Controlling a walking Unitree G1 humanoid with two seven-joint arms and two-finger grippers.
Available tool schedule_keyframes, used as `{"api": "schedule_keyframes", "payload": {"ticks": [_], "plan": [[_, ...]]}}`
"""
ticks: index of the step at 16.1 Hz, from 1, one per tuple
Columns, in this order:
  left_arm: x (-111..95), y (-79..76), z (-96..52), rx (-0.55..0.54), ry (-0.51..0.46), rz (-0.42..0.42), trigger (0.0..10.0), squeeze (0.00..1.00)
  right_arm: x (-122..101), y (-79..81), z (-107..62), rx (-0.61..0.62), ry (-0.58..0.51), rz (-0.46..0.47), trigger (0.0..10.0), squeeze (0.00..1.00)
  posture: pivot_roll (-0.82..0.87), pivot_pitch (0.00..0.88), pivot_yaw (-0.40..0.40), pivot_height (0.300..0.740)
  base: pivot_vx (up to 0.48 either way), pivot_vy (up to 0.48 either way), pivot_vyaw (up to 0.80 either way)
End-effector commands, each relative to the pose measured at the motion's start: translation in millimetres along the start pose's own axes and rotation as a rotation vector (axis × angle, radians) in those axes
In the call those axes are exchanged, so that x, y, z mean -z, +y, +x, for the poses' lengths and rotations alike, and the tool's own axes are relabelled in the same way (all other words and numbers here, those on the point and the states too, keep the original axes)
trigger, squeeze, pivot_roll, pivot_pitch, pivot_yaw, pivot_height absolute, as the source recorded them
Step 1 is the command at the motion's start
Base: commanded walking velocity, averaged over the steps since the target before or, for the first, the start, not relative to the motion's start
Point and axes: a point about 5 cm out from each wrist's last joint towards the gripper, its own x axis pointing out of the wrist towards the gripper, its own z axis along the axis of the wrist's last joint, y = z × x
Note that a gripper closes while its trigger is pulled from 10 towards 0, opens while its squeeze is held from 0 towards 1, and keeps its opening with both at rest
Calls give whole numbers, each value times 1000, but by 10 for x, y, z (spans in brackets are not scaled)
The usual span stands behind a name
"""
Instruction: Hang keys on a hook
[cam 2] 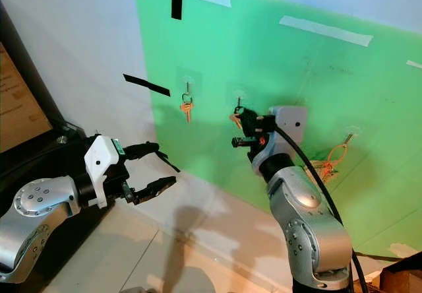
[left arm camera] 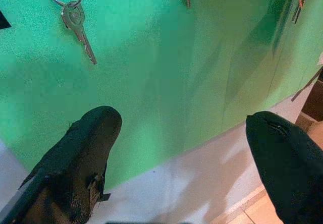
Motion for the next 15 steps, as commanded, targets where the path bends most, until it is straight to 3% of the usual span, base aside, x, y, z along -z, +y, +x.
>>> {"api": "schedule_keyframes", "payload": {"ticks": [1, 8, 9, 15], "plan": [[-22, -18, 0, 18, 4, 10, 10000, 0, 63, -50, -7, 29, 41, -7, 10000, 0, -53, 0, -30, 740, 0, 0, 0], [-32, -20, 9, 17, -8, 5, 10000, 0, 152, -58, -5, 25, 85, -24, 10000, 0, -51, 0, -31, 740, 0, 0, 0], [-39, -20, 9, 16, -18, 0, 10000, 0, 152, -62, -7, 27, 84, -24, 10000, 1000, -51, 0, -32, 740, 0, 0, 0], [-143, -4, 32, 0, -105, -39, 10000, 0, 179, -120, -57, 30, 68, -49, 10000, 1000, -54, 0, -33, 740, 0, 0, 0]]}}
